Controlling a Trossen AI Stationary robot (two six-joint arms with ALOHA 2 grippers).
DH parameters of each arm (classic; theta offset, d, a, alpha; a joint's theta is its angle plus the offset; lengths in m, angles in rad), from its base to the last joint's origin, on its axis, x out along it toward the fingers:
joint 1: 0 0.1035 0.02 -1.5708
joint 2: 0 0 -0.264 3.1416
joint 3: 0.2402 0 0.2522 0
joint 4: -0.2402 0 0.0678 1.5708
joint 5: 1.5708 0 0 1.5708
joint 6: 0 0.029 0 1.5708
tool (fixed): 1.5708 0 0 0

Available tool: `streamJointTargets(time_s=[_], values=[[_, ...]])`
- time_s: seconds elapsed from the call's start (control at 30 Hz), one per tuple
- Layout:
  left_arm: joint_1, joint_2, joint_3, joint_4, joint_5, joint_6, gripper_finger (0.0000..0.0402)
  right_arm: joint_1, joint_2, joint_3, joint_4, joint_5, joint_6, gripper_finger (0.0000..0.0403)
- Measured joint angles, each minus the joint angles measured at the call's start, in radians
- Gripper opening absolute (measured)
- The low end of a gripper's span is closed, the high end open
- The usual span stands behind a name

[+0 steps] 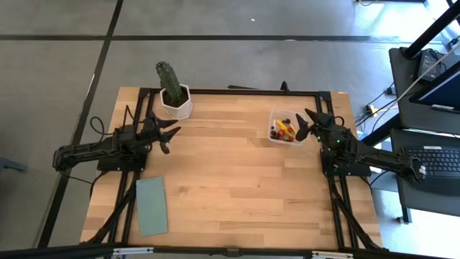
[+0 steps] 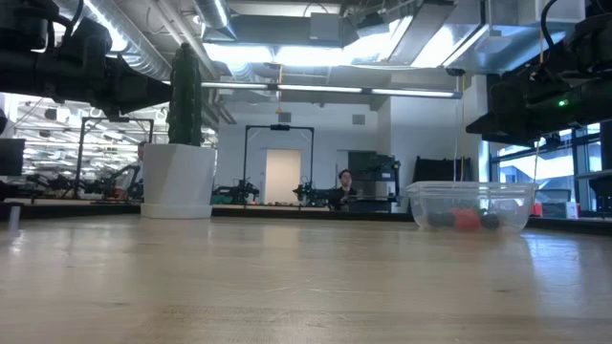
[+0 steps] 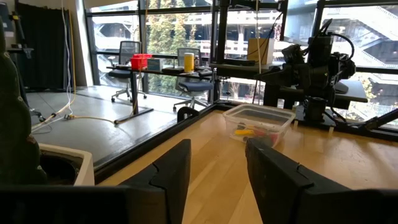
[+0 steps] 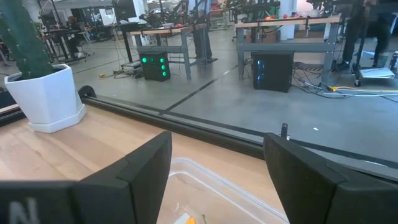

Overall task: Pick and placing Produce into tupperware
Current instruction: Return to Home Position

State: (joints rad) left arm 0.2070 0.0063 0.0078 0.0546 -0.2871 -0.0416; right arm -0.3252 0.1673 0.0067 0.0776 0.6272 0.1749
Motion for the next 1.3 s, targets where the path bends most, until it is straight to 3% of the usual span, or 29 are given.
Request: streamJointTargets(time_s=[1.3], values=[[0.000, 0.000, 0.000, 0.000, 0.000, 0.000, 0.0157, 0.000, 0.000, 0.000, 0.000, 0.000, 0.000, 0.0255]])
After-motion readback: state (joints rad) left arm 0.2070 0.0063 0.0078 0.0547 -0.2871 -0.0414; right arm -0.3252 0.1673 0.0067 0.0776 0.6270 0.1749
